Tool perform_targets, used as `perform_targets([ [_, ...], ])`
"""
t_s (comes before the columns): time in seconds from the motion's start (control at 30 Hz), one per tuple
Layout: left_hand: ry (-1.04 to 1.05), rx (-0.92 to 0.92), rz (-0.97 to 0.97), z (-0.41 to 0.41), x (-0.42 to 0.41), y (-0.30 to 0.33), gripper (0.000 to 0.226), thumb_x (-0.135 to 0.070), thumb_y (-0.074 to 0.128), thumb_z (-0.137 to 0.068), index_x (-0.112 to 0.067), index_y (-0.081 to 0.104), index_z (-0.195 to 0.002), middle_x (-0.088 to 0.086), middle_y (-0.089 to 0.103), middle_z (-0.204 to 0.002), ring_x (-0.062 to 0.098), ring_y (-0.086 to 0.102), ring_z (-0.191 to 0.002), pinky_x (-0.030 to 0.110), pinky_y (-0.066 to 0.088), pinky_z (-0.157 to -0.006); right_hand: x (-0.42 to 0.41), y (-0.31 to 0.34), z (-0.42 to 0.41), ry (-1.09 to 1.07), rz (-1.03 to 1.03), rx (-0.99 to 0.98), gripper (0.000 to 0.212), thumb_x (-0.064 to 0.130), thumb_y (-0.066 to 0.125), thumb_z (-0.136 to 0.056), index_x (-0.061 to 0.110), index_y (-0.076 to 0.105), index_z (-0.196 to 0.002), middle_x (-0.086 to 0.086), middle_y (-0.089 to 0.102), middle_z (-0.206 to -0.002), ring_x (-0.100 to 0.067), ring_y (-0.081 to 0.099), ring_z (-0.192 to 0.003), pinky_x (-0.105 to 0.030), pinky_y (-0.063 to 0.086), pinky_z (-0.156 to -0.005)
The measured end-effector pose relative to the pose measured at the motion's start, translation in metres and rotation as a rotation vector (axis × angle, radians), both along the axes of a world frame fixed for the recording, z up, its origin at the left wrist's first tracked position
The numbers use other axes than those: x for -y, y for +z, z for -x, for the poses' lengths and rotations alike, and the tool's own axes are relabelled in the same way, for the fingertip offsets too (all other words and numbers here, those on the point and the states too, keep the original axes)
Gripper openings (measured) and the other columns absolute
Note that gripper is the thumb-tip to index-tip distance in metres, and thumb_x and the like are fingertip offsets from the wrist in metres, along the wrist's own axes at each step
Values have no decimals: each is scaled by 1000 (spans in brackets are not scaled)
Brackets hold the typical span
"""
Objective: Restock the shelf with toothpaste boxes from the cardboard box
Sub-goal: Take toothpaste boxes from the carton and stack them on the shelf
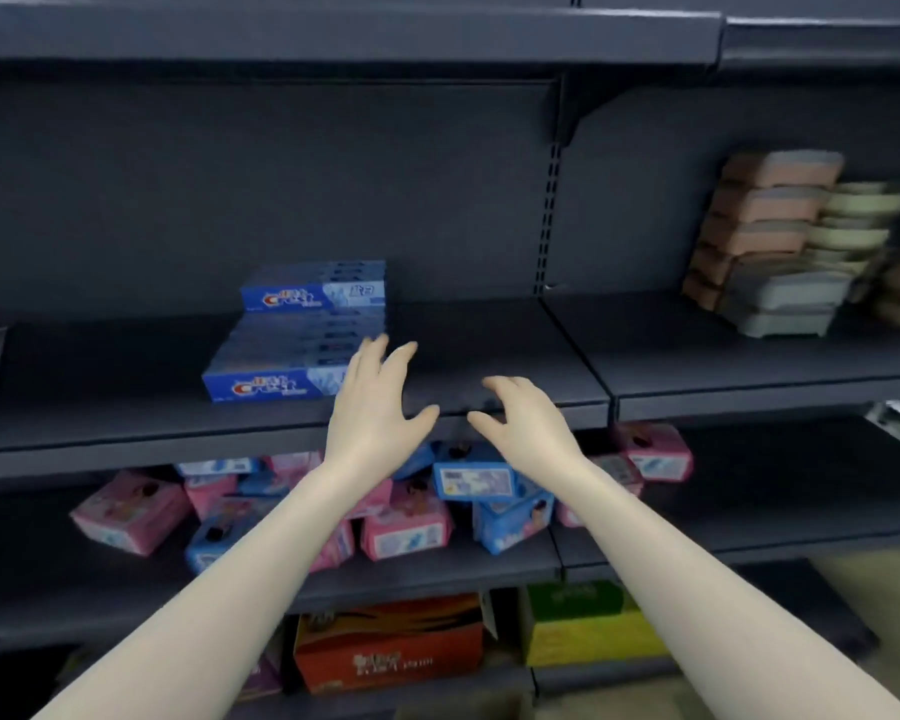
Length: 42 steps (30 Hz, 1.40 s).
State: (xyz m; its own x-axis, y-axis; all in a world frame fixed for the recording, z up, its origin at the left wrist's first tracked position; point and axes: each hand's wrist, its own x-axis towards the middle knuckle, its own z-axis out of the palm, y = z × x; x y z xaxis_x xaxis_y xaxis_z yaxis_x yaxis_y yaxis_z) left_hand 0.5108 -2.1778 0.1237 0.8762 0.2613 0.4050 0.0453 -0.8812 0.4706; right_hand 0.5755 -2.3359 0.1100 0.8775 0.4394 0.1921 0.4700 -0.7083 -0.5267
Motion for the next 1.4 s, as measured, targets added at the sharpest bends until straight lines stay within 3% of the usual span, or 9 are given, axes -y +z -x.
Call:
perform_targets([
  [0.23, -65, 36, 29, 11, 48, -50, 70, -27, 65, -84, -19, 30, -144, 5, 18, -155, 18, 6, -144, 32, 17, -112, 36, -54, 27, -18, -3, 170, 49, 28, 51, -94, 12, 40, -140, -5, 38, -145, -19, 29, -137, -30, 24, -111],
  [0.37, -140, 19, 43, 16, 65, -90, 70, -23, 67, -82, -15, 33, -143, 7, 22, -153, 20, 12, -144, 31, 17, -112, 49, -95, 36, -41, -72, 259, 45, 20, 57, -90, 10, 49, -133, -10, 48, -137, -24, 41, -130, -40, 36, -107],
  [0.5, -187, 59, 51, 26, 71, -146, 71, -18, 69, -79, -14, 33, -141, 12, 26, -151, 23, 22, -140, 28, 19, -112, 58, -150, 45, -41, -134, 309, 41, 22, 51, -88, 9, 53, -127, -9, 55, -129, -19, 44, -121, -30, 33, -101],
  [0.6, -202, -9, 54, 36, 73, -202, 71, -16, 71, -79, -15, 33, -139, 12, 27, -149, 23, 24, -138, 21, 14, -111, 63, -203, 55, -39, -128, 261, 41, 18, 54, -88, 9, 52, -128, -10, 56, -125, -19, 45, -118, -27, 32, -100],
  [0.8, -257, -280, 19, 60, 68, -344, 72, -20, 70, -80, -16, 32, -141, 9, 26, -150, 23, 24, -139, 31, 23, -109, 78, -339, 76, -30, -33, 90, 39, 18, 50, -88, 9, 53, -126, -11, 58, -119, -23, 49, -110, -33, 38, -94],
  [1.1, -399, -559, -35, 89, 64, -552, 64, -37, 47, -83, -8, 34, -138, 21, 35, -144, 32, 35, -132, 39, 31, -108, 90, -546, 99, 115, 376, -146, 48, 29, 43, -82, 7, 57, -122, -16, 59, -122, -30, 52, -115, -36, 41, -94],
  [1.2, -426, -644, -94, 96, 61, -612, 68, -39, 52, -83, -4, 34, -139, 23, 37, -143, 35, 37, -132, 39, 30, -109, 85, -599, 99, 212, 480, -234, 54, 29, 67, -76, 5, 57, -124, -21, 56, -128, -36, 54, -119, -41, 43, -100],
  [1.3, -445, -790, -127, 99, 64, -655, 80, -39, 67, -79, -4, 33, -141, 24, 35, -145, 38, 37, -132, 49, 37, -106, 80, -631, 95, 301, 600, -314, 73, 33, 74, -75, 6, 45, -136, -22, 40, -142, -35, 36, -135, -43, 29, -110],
  [1.4, -421, -1069, -184, 101, 67, -696, 91, -58, 50, -85, -15, 1, -150, 11, 2, -157, 27, 5, -145, 39, 12, -116, 79, -665, 90, 376, 681, -444, 80, 39, 59, -87, 15, 14, -149, -13, 7, -156, -26, 2, -145, -38, 4, -118],
])
